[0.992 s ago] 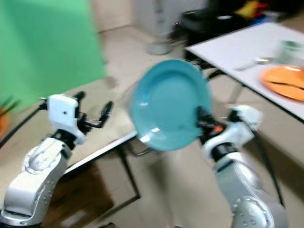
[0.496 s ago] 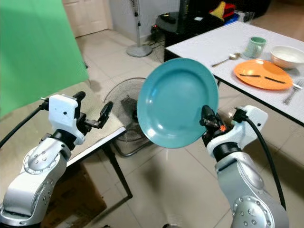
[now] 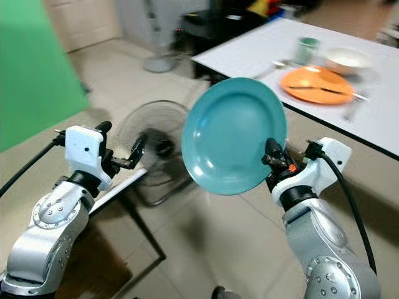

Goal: Setting the table

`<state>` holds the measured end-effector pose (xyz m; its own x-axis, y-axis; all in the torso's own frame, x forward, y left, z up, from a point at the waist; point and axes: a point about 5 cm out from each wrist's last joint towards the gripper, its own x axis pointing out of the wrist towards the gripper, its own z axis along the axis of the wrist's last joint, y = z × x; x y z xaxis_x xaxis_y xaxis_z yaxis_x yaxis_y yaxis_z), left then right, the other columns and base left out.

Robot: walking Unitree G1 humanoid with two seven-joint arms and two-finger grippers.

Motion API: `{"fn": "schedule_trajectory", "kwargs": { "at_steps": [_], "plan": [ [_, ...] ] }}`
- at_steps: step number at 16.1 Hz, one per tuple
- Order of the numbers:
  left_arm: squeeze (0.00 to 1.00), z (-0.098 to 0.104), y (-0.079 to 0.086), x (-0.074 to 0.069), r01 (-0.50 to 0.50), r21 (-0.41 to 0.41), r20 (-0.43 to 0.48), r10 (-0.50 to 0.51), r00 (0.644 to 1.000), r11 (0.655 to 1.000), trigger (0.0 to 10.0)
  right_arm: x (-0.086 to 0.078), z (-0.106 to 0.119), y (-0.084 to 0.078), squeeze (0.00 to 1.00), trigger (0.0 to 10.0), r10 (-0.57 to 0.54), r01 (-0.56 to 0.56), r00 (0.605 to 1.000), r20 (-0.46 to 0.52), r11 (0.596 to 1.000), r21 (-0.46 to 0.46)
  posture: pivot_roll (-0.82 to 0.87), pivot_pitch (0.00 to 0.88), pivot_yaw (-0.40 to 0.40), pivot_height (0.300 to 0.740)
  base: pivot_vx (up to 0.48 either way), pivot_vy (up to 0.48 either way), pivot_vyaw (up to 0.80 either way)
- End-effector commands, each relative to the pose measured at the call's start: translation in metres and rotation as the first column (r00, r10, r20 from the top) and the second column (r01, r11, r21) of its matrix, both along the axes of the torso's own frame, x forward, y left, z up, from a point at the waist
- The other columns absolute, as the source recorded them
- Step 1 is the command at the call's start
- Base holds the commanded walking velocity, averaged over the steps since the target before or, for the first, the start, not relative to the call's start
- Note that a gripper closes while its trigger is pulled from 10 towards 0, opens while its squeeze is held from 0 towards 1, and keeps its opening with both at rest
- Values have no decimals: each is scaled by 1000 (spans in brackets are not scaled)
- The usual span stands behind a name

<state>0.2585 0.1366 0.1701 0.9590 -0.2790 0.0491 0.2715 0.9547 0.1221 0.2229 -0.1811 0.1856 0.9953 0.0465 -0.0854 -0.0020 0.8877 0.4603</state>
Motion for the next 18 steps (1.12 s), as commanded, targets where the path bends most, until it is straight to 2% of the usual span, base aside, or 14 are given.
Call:
{"fn": "schedule_trajectory", "kwargs": {
  "at_steps": [1,2,8,11,15,18],
  "plan": [
    [0,-2,3,1,-19,13,-4,19,1000,1000,10000,1,1,1,0,10000,14,-14,1000,1,1000,-8,43,0,45,740,0,0,-800],
    [0,-2,4,1,-23,9,-3,23,1000,1000,10000,1,1,2,0,10000,18,-18,1000,-1,1000,-14,43,0,45,740,0,0,-800],
    [0,-1,7,2,-59,-38,-10,58,998,998,10000,0,-5,11,0,10000,72,-77,996,-45,989,-129,47,0,36,740,0,0,0],
    [0,-4,7,1,-61,-36,-20,60,998,997,10000,0,-7,13,0,10000,83,-93,994,-65,984,-155,49,0,31,740,0,-299,0],
    [0,-4,6,1,-54,-28,-19,53,998,998,10000,-1,-9,14,0,10000,90,-100,994,-68,982,-159,48,0,31,740,0,-352,-781],
    [0,-4,5,1,-48,-25,-19,47,999,999,10000,-1,-9,14,0,10000,79,-89,995,-67,983,-162,46,0,34,740,0,-355,0]
  ]
}}
